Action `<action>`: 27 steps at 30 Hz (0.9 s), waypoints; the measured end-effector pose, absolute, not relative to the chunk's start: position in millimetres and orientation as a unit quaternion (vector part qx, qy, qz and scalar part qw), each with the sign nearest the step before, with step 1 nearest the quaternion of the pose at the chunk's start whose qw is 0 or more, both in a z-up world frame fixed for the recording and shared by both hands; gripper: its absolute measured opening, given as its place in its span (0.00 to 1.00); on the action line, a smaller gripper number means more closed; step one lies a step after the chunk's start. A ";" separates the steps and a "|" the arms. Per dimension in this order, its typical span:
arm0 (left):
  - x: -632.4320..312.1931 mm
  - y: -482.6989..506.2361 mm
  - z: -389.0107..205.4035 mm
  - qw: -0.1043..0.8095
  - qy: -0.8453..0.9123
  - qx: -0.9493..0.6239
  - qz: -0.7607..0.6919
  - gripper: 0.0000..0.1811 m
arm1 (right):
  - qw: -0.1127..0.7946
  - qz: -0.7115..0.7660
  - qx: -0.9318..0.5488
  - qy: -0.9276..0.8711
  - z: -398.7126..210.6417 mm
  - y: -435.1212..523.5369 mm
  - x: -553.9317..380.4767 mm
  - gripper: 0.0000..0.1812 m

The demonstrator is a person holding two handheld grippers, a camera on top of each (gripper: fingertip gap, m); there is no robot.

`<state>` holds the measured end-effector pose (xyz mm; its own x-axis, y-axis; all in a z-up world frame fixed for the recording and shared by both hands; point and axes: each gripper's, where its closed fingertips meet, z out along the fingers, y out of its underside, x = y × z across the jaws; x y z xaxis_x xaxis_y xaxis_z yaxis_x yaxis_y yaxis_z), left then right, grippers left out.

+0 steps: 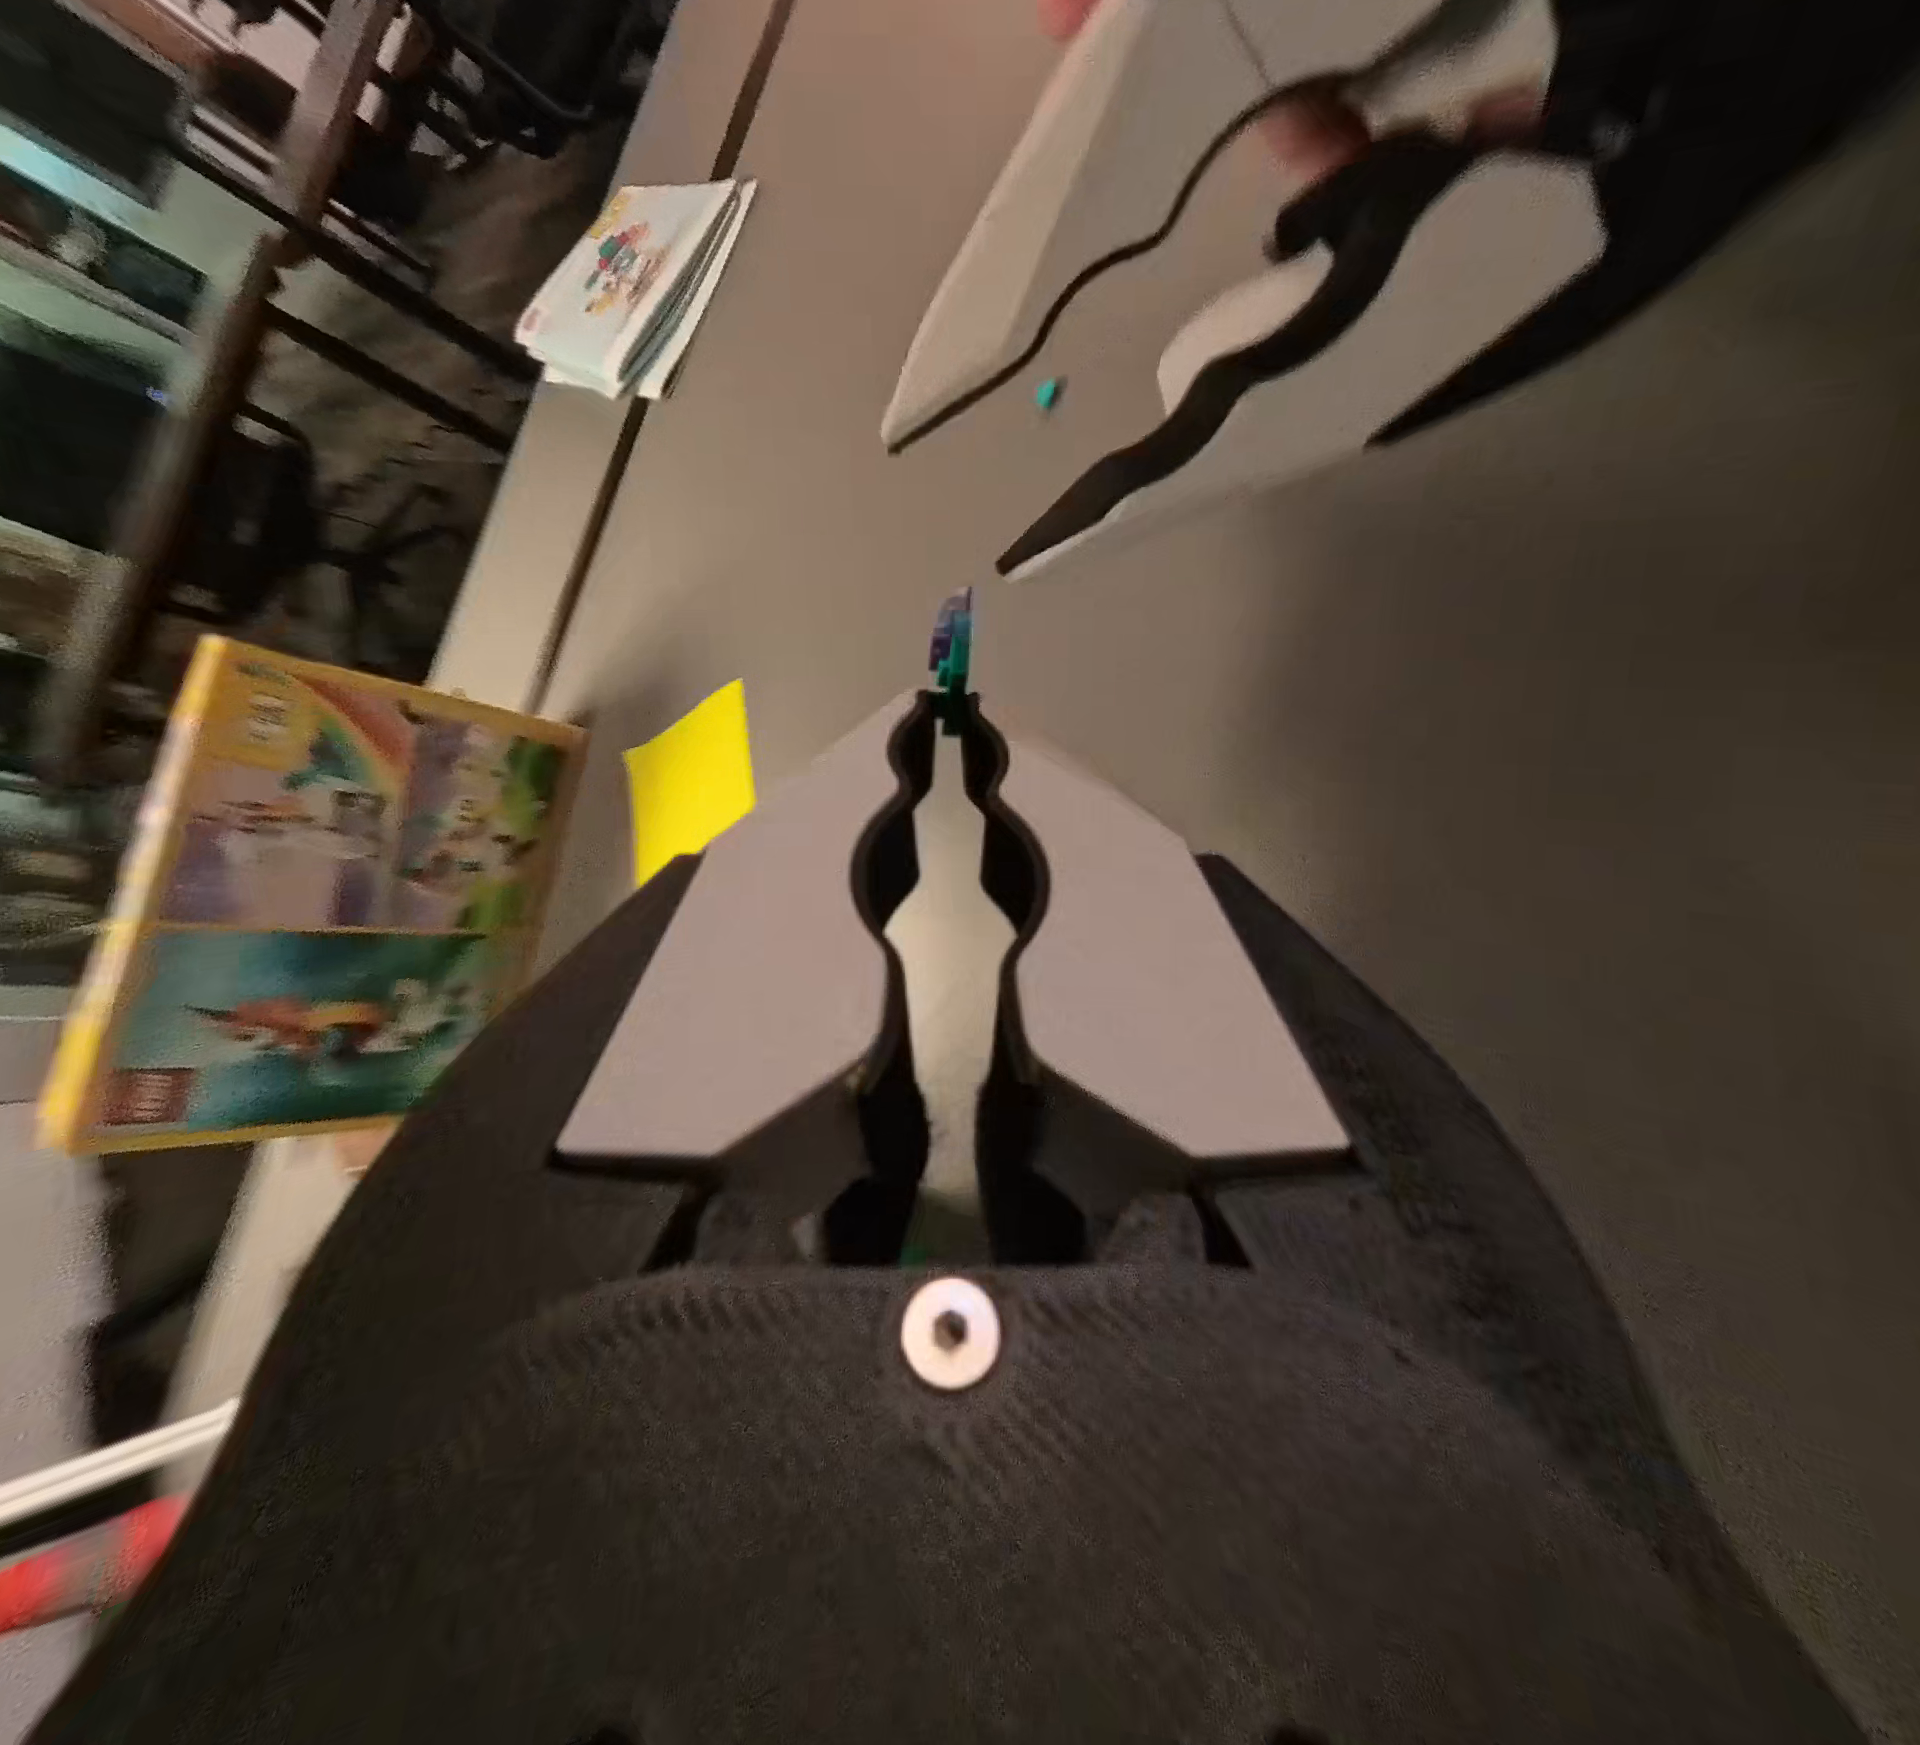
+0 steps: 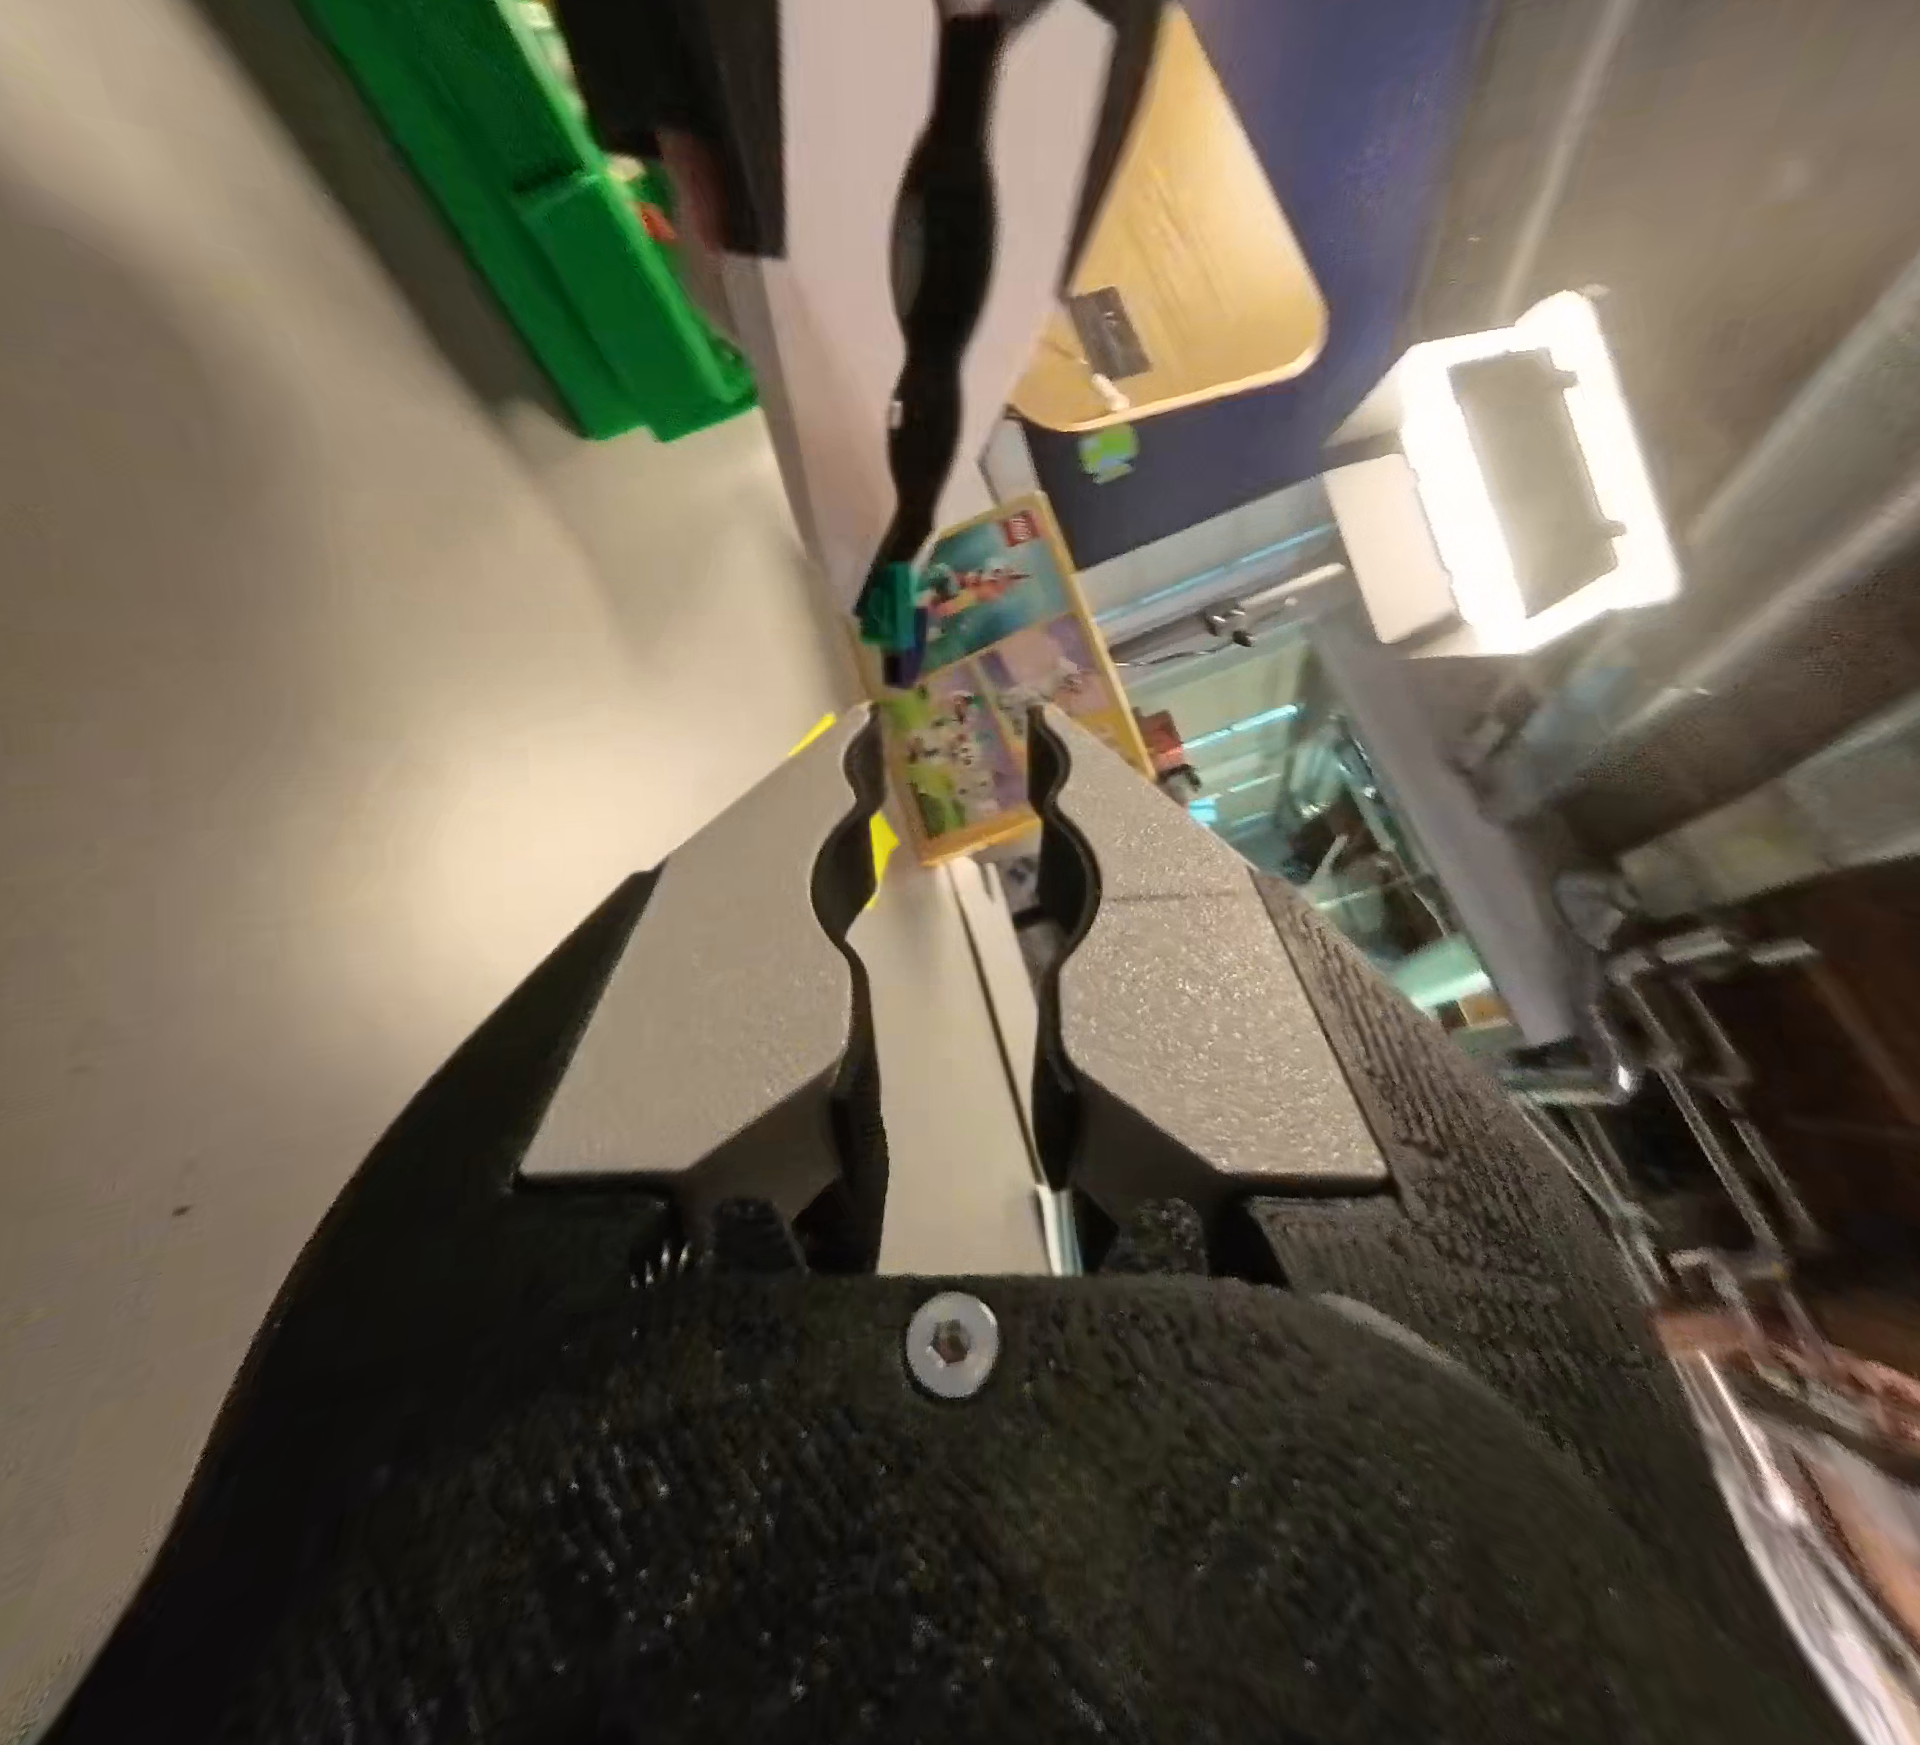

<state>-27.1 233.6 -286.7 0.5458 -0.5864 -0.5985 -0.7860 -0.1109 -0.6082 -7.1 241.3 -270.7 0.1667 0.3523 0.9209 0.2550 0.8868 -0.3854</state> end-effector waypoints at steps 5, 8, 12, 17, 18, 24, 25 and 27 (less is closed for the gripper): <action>-30.5 231.1 -304.7 0.430 0.540 -0.698 0.189 0.02 | 0.684 0.012 -0.225 -0.694 -294.4 236.6 -15.7 0.06; -30.7 229.8 -307.1 0.427 0.550 -0.689 0.199 0.02 | 0.674 0.022 -0.220 -0.705 -298.7 232.5 -16.9 0.06; -28.8 228.8 -308.8 0.424 0.556 -0.687 0.198 0.02 | 0.663 0.030 -0.216 -0.717 -303.8 228.3 -19.1 0.07; -24.7 224.6 -316.1 0.401 0.581 -0.680 0.200 0.02 | 0.643 0.021 -0.211 -0.736 -310.6 227.0 -20.4 0.01; -25.9 221.8 -319.7 0.385 0.587 -0.684 0.197 0.02 | 0.640 0.004 -0.194 -0.743 -313.9 225.7 -21.8 0.01; -30.0 188.6 -332.7 0.299 0.648 -0.681 0.165 0.02 | 0.653 -0.154 -0.176 -0.721 -309.4 257.4 -18.0 0.01; -29.5 180.7 -333.5 0.298 0.649 -0.684 0.151 0.02 | 0.670 -0.124 -0.203 -0.703 -301.2 265.6 -12.7 0.01; -43.5 179.4 -326.8 0.312 0.612 -0.705 0.173 0.02 | 0.692 -0.063 -0.278 -0.663 -284.3 276.3 -3.7 0.01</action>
